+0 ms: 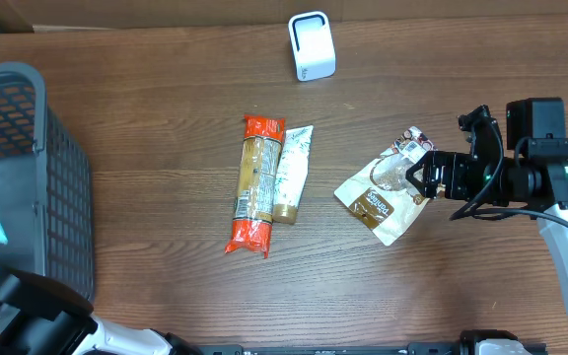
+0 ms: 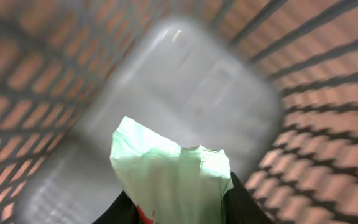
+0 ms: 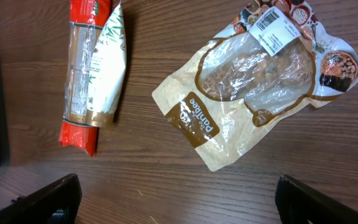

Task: Scan the item barcode
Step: 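Grasp the green Zappy toilet wipes pack with the left gripper, then carry the wipes pack past the scanner and drop it on the table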

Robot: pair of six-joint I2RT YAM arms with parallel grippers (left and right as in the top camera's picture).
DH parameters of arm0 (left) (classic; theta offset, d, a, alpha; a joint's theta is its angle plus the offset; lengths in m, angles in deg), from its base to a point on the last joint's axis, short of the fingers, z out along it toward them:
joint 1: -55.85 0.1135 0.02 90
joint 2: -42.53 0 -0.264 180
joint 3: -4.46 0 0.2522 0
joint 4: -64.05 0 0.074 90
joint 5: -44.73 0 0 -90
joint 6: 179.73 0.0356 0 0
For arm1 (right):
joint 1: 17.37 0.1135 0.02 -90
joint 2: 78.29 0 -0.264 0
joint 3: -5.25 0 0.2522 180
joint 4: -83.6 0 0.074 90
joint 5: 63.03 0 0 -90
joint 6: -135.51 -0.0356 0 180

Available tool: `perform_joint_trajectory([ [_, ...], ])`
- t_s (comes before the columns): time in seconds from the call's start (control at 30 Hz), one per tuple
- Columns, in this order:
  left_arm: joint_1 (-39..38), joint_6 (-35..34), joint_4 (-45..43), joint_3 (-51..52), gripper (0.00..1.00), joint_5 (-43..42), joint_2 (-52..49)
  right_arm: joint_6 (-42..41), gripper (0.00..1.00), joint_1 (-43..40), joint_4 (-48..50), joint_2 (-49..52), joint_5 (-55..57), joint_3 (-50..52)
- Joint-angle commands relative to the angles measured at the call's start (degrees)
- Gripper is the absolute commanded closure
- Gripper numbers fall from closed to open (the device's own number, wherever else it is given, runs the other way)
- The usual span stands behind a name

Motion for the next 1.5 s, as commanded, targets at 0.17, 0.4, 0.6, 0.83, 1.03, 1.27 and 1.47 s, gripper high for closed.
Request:
perform_joint_trajectory([
  [0.17, -0.46, -9.11, 4.63, -20.87, 0.89, -34.25, 1.46, 0.39, 0.0, 0.17, 0.33, -0.24, 0.37, -1.29],
  [0.4, -5.44, -10.12, 5.16, -26.8, 0.9, -48.3, 7.39, 0.37, 0.0, 0.17, 0.37, -0.24, 0.37, -1.29],
  [0.6, -18.14, -5.31, 8.41, -26.8, 0.9, -39.45, 13.2, 0.37, 0.0, 0.17, -0.37, -0.24, 0.35, -1.29],
  [0.83, -37.64, -2.62, 19.98, -26.16, 0.88, -12.48, 14.12, 0.37, 0.0, 0.17, -0.76, -0.24, 0.37, -1.27],
  [1.03, -51.08, -3.32, 24.7, -18.93, 0.89, -3.69, 11.89, 0.37, 0.0, 0.17, -0.52, -0.24, 0.37, -1.25],
  [1.27, -63.56, -9.57, 13.86, -0.48, 0.89, -2.73, 9.51, 0.37, 0.0, 0.17, -0.59, -0.24, 0.37, -1.25],
  [1.47, -73.9, -15.85, 1.44, 12.57, 0.89, -2.75, 7.26, 0.37, 0.0, 0.17, -0.55, -0.24, 0.37, -1.25],
])
